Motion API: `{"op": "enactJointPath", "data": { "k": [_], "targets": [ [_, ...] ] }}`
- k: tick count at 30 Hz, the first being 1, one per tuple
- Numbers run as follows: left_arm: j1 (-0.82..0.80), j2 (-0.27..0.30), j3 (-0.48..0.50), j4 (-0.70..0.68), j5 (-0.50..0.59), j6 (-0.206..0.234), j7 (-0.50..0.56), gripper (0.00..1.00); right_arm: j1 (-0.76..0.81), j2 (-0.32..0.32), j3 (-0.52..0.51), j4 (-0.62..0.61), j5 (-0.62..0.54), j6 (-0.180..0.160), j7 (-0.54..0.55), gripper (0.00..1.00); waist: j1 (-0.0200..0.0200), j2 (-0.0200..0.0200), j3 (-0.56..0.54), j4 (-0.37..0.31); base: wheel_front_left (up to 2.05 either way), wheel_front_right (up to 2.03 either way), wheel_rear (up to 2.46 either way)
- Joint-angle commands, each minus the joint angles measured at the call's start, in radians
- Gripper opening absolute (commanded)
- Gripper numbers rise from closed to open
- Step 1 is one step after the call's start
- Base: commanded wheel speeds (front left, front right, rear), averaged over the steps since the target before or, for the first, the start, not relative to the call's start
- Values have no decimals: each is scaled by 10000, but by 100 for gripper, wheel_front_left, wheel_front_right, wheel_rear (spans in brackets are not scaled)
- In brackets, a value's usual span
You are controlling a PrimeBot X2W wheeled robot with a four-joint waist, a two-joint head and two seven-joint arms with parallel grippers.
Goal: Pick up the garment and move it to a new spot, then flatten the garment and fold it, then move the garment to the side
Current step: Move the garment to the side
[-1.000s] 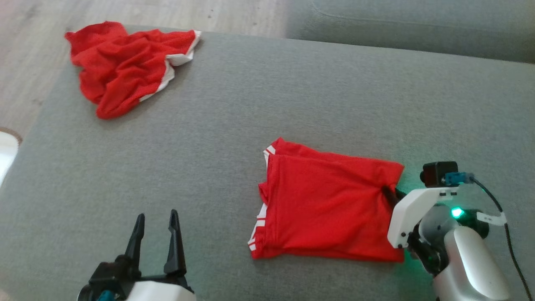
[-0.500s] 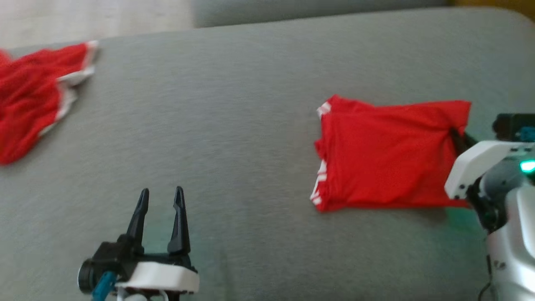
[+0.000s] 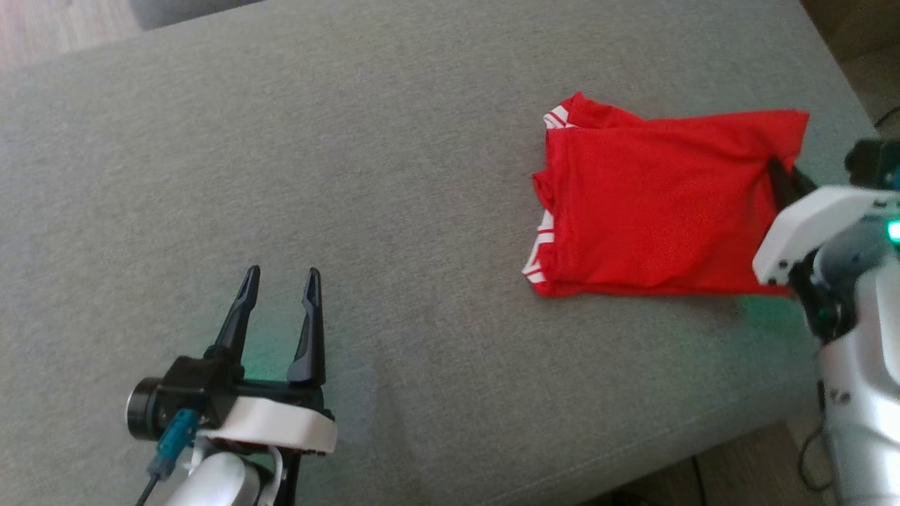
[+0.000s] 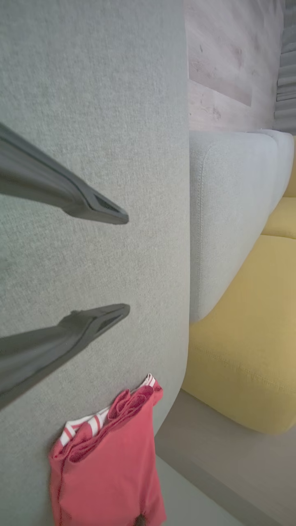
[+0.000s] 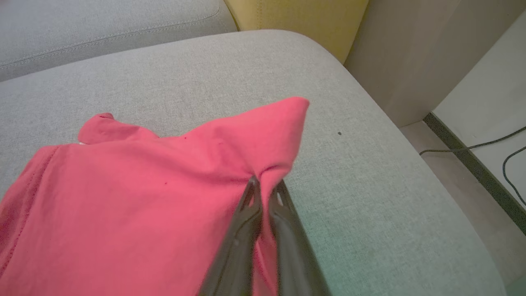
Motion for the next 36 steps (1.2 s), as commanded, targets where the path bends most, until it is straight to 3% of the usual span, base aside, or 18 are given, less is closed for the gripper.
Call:
{"op": "enactJointPath", "data": {
  "k": [1,11,18,19,20,27,36],
  "targets": [
    [-285,228,296,-370,84,89,-15,100,-564,-103,147,-320,-59,-7,-122,0,-3,0,31,101,0,0,0],
    [-148,486,438,-725,129,333,60,100,-2147,-1483,-828,878,-648,-7,-112,0,-3,0,423,1163,0,0,0],
    [2,613,485,-964,139,453,60,100,-2758,-2380,-1633,1038,-1327,-7,-488,1,-3,0,719,1477,0,0,0],
    [4,623,481,-982,146,461,61,100,-2816,-2407,-1717,1033,-1484,-7,-622,39,-3,0,755,1488,0,0,0],
    [-5,624,472,-996,154,470,68,100,-2872,-2377,-1792,1039,-1598,-7,-759,97,-3,0,783,1495,0,0,0],
    [-127,582,394,-1029,182,504,128,100,-2996,-1742,-1888,1053,-2015,-7,-1729,100,-3,0,850,1462,0,0,0],
    [-125,540,472,-906,66,518,-24,100,-2500,-1147,-309,493,-1592,-7,-2171,100,-3,0,410,1486,0,0,0]
  ]
}}
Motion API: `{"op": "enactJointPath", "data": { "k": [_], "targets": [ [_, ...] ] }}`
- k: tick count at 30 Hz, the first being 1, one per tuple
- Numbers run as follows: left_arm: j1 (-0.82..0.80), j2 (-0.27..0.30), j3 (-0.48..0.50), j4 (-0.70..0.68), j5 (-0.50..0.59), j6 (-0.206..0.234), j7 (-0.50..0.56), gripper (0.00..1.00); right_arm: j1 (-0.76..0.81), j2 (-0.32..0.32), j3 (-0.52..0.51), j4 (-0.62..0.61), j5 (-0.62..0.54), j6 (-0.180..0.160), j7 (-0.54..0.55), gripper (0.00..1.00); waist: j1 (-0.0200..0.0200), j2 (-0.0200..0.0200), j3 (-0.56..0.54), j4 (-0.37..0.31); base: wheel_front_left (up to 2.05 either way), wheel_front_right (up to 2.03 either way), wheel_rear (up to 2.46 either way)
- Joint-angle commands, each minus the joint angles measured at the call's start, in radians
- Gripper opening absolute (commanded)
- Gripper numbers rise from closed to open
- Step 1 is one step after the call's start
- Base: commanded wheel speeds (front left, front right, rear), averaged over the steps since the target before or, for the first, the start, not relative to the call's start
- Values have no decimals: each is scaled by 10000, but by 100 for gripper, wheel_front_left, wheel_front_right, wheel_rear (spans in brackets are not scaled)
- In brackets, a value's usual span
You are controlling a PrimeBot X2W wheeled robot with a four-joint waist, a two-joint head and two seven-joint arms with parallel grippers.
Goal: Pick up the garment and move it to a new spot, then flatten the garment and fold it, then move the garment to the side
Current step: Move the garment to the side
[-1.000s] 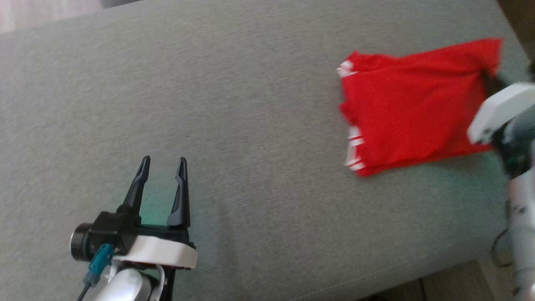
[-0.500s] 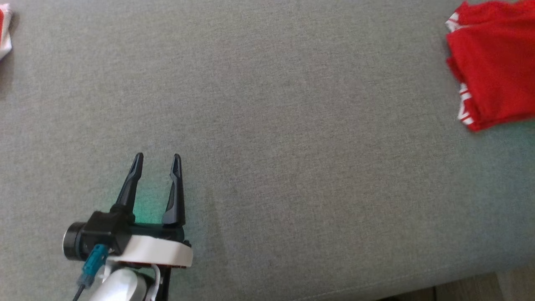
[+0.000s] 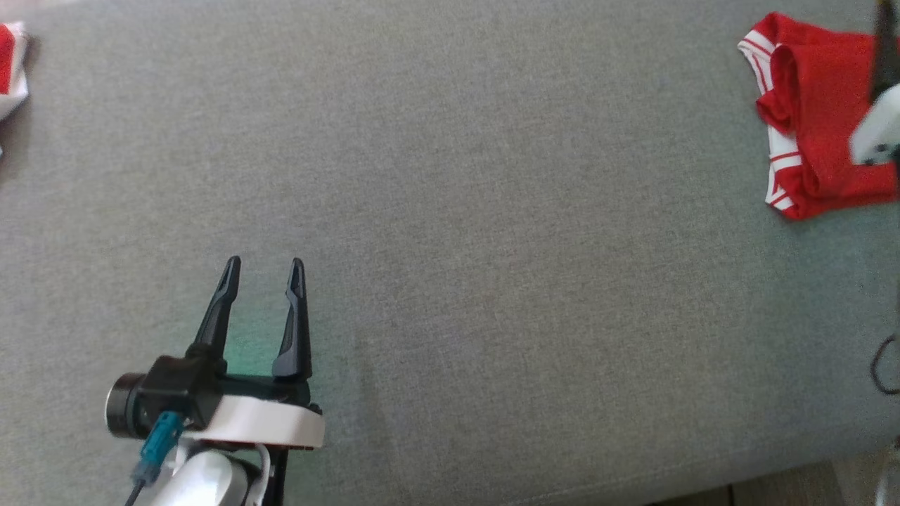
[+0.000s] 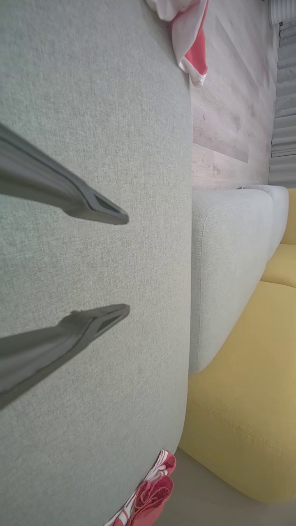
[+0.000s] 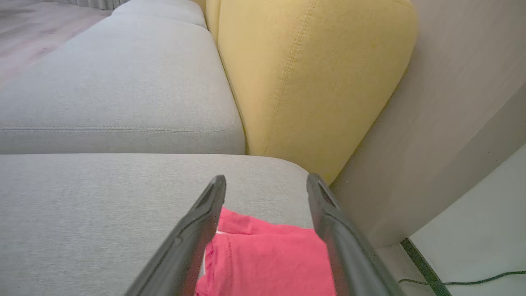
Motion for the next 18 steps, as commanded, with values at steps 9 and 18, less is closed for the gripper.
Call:
{"op": "enactJointPath", "data": {
  "k": [9,18],
  "targets": [
    [-52,-78,541,217,-252,-46,-495,100,1251,747,1547,-1516,599,-7,-566,100,0,0,-1079,531,0,0,0],
    [692,-418,730,925,-576,-99,-893,100,4072,1869,1822,-2967,432,-7,-1200,100,0,0,-2565,1426,0,0,0]
  ]
}}
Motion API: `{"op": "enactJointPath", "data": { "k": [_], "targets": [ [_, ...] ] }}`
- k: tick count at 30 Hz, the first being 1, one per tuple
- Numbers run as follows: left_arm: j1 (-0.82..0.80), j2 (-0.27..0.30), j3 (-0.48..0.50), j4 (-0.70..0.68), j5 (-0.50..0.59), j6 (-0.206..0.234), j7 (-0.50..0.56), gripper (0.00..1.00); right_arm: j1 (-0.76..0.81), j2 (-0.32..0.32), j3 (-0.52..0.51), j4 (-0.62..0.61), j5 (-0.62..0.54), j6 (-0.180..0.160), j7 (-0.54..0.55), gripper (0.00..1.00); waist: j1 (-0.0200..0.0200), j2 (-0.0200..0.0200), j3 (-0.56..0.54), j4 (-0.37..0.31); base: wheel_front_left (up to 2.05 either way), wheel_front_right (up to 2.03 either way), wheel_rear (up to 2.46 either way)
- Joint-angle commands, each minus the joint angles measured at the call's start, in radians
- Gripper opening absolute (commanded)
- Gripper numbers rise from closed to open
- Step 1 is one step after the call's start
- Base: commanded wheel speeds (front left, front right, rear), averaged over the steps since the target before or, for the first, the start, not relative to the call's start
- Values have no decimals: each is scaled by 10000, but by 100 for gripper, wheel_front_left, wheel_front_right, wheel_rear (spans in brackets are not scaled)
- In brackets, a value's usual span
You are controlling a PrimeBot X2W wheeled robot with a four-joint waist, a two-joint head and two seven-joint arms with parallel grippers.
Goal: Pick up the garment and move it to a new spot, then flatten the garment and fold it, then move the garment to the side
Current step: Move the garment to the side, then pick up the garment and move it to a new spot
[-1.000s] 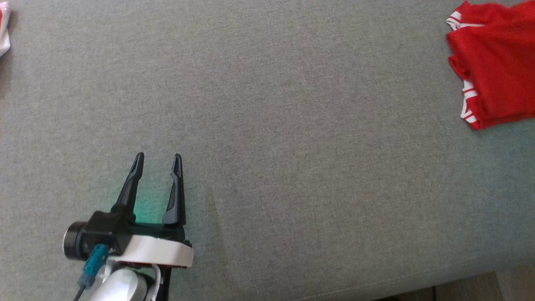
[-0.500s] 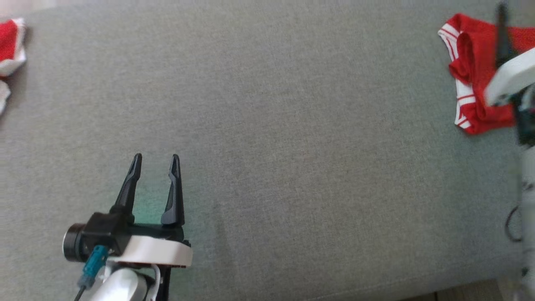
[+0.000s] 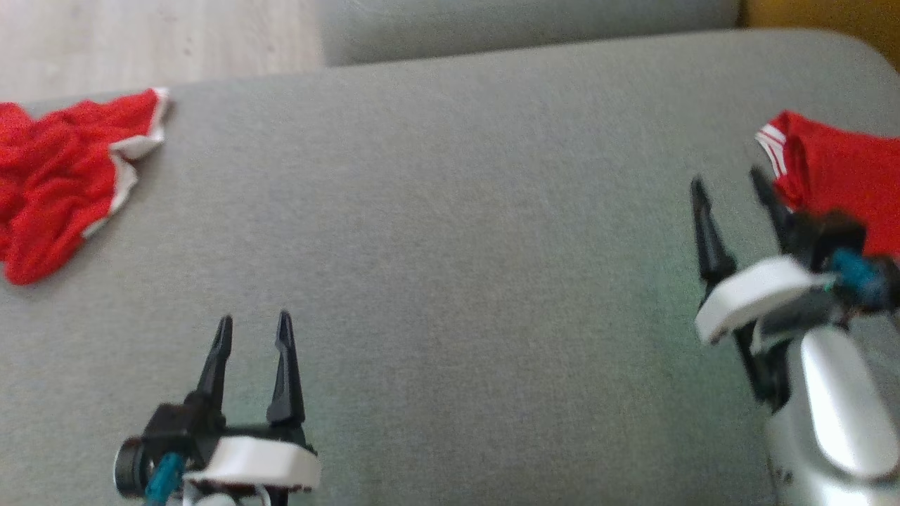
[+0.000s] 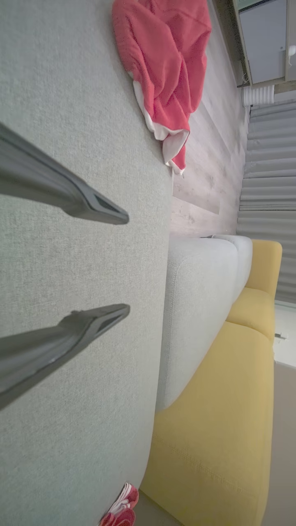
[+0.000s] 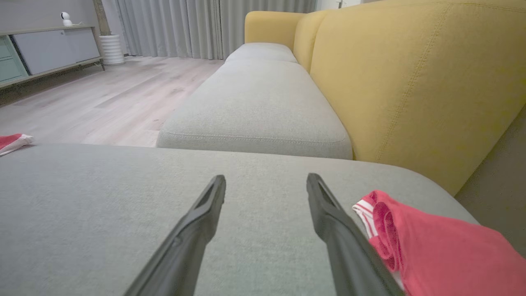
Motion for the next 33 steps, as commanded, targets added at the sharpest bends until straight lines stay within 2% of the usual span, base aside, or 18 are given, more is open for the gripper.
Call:
{"op": "enactJointPath", "data": {
  "k": [1,7,15,33],
  "targets": [
    [-104,79,464,-194,-51,-14,-131,100,16,93,228,-533,-121,-7,-184,100,2,0,-490,403,0,0,0],
    [578,-20,645,-5,-165,-76,-237,100,1861,420,111,-1545,-312,-7,-364,100,2,0,-1072,686,0,0,0],
    [1215,-130,765,34,-218,-128,-277,100,3521,443,591,-2393,705,-7,-355,100,2,0,-1331,732,0,0,0],
    [1217,-223,765,192,-182,-242,-290,100,3784,445,757,-2433,653,-7,-462,100,2,0,-1288,817,0,0,0]
  ]
}}
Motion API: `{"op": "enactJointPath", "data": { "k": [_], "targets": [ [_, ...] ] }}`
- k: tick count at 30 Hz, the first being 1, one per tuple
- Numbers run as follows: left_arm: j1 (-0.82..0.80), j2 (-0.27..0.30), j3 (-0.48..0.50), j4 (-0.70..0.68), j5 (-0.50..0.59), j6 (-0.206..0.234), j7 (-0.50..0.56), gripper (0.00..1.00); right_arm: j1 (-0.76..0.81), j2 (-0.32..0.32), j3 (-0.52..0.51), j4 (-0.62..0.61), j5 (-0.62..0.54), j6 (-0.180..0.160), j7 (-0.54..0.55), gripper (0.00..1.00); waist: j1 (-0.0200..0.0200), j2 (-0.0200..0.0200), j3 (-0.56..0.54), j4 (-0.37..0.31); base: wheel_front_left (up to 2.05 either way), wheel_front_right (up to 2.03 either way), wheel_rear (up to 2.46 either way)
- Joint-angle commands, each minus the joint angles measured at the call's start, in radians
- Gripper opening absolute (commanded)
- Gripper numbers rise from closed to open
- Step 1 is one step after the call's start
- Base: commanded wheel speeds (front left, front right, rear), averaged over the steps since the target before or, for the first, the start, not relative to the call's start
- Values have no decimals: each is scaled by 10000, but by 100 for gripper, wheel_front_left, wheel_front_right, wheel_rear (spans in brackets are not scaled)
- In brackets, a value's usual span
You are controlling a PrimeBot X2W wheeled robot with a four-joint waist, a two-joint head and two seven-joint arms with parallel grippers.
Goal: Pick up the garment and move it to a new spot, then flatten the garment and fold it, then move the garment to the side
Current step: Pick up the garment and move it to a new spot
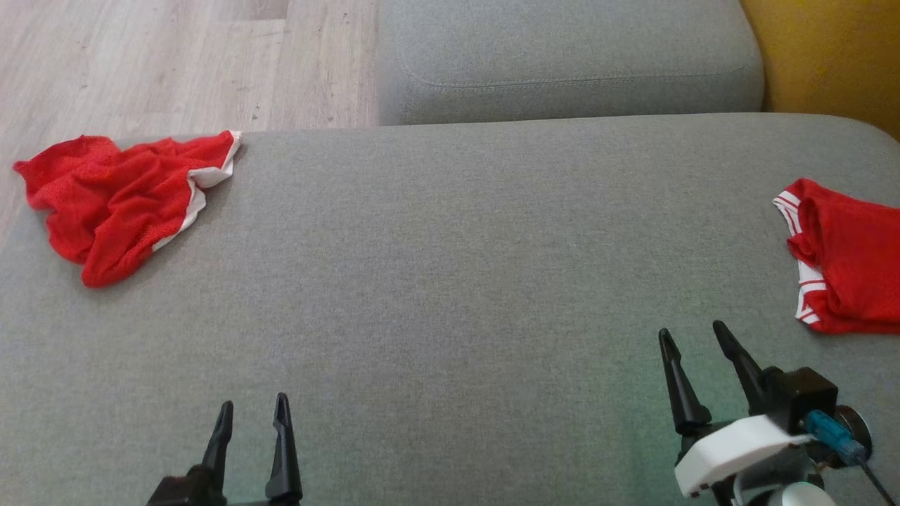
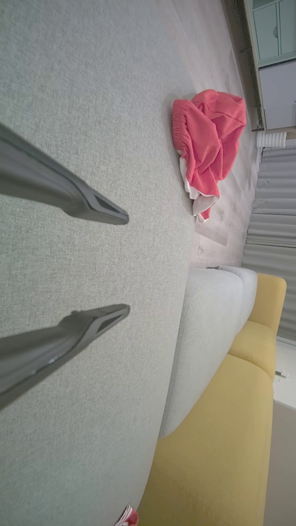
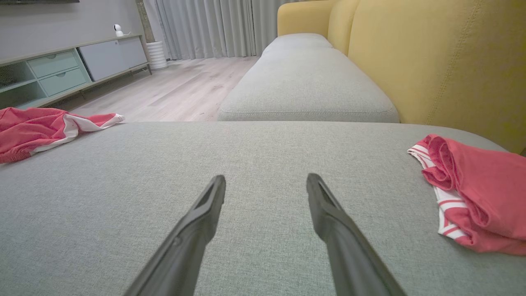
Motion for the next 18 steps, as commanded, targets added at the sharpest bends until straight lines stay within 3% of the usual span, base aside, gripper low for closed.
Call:
{"op": "enactJointPath", "data": {
  "k": [1,10,18],
  "targets": [
    [-462,77,447,-248,-22,-18,-114,100,-276,-42,237,-377,30,-7,-116,100,0,-1,7,5,0,0,0],
    [-593,72,395,-241,25,-47,-102,100,-222,-42,60,-429,-29,-7,-136,100,0,-1,134,494,0,0,0],
    [-797,182,450,-377,120,-3,-75,100,-250,-42,-30,-636,-24,-7,-196,100,0,-1,251,2383,0,0,0]
  ]
}}
